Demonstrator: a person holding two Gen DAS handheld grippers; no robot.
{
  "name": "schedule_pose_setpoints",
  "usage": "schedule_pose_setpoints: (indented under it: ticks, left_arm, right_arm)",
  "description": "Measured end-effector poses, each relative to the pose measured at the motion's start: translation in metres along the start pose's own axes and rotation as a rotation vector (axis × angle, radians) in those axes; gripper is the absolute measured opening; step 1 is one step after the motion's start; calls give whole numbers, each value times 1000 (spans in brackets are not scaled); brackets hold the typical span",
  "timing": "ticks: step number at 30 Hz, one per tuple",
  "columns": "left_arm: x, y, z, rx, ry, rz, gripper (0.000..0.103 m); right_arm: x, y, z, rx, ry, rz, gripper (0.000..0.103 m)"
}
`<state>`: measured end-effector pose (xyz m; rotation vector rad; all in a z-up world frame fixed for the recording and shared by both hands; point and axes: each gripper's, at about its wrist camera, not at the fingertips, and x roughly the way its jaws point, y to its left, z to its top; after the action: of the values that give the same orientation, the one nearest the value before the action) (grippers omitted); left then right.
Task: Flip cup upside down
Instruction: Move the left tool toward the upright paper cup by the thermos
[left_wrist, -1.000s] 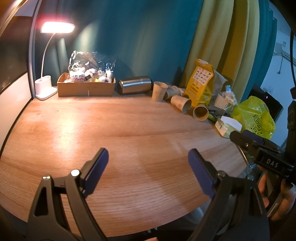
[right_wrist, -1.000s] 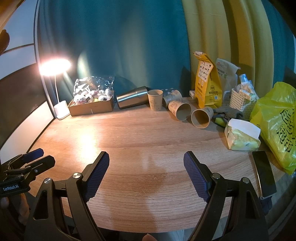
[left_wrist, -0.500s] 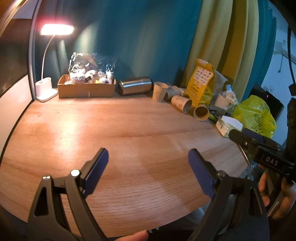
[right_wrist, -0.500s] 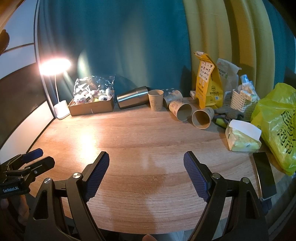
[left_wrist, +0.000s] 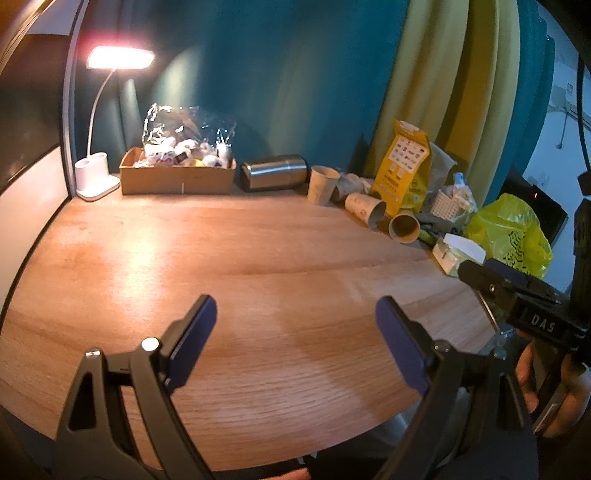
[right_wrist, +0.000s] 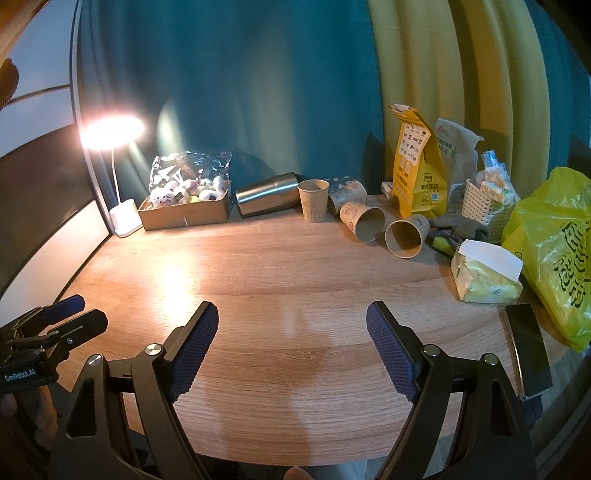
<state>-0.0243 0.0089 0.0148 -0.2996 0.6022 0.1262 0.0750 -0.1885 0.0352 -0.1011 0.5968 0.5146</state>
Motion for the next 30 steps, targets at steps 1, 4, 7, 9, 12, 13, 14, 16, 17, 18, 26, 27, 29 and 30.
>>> schedule_pose_setpoints:
  ticks: [1,4,7,9,12,13,14,16,17,18,26,27,29,30]
  left_arm:
    - [1,1,0,0,2,-2,89]
    - [5,0,2,15,11,-2,89]
    - [12,-1,7,31,25,-4,89]
    - [18,-2,10,45,30,-1,89]
    - [33,-2,17,53,49,2,89]
    - [39,-4,20,56,57,-1,89]
    - [44,-5,22,60,61,-3,89]
    - [58,-10,30,73,67,-7,89]
    - [66,-11,34,78,74,-7,89]
    - [73,-12,37,83,81,-7,89]
    - [158,-18,76,131,119,3,89]
    - [168,-19,80,135,122,-2,89]
    - [192,-24,92,154,124,-11,89]
    - [206,-27,98,170,122,-11,89]
  right_arm:
    - [0,1,-1,0,-1,0,85]
    - [1,0,0,0,-1,-1,85]
    - [3,0,0,2,-1,-1,85]
    - [6,-1,2,3,3,-3,85]
    - [14,-6,6,4,8,-7,85]
    - [18,-8,8,4,10,-9,85]
    - [22,-10,11,6,13,-11,85]
    - [31,-17,17,14,16,-13,85]
    - [36,-21,20,18,19,-15,85]
    - [43,-27,23,20,22,-17,85]
    - [99,-69,44,50,54,-58,85]
    - [106,-75,45,55,59,-63,85]
    - [122,-88,48,68,70,-74,85]
    - [131,-95,50,75,77,-78,85]
